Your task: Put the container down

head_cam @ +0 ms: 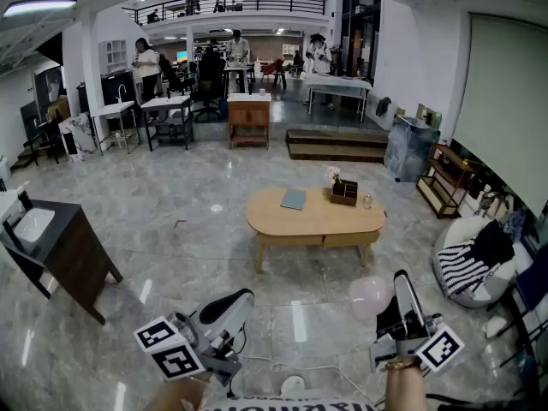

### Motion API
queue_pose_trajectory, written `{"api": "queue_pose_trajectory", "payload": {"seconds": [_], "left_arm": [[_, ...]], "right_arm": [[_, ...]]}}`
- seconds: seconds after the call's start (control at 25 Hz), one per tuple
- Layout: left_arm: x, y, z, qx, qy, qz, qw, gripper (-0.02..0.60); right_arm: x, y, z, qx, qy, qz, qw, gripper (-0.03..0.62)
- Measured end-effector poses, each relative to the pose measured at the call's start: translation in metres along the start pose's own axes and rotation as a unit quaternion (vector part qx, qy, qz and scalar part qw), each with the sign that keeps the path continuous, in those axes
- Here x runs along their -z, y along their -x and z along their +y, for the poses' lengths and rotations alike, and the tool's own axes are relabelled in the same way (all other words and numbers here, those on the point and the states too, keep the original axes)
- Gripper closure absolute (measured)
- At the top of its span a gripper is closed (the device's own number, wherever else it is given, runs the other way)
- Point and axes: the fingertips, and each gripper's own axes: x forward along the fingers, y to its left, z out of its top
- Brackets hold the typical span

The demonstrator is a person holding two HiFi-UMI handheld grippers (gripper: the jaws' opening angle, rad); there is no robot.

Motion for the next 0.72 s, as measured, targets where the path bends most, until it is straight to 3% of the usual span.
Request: {"api": "queue_pose_trajectory", "payload": {"seconds": [0.32, 0.52, 0.72], "left_arm": [[0.007, -0.036, 0.026, -0.010, -0.001, 0.004, 0.9999, 0.566], [0.013, -0.092, 0.073, -0.046, -0.007, -0.001, 0.9989, 0.566], [0.021, -0.154, 0.119, -0.085, -0.052, -0.021, 0.9948, 0.566]], "right_arm": [[-0.009, -0.015, -0.046, 0.003, -0.006, 0.005, 1.000, 0.459], [-0.035, -0.056, -0.114, -0.003, -0.023, 0.010, 1.000, 0.459], [-0.060, -0.099, -0.188, -0.007, -0.018, 0.039, 0.999, 0.457]]}}
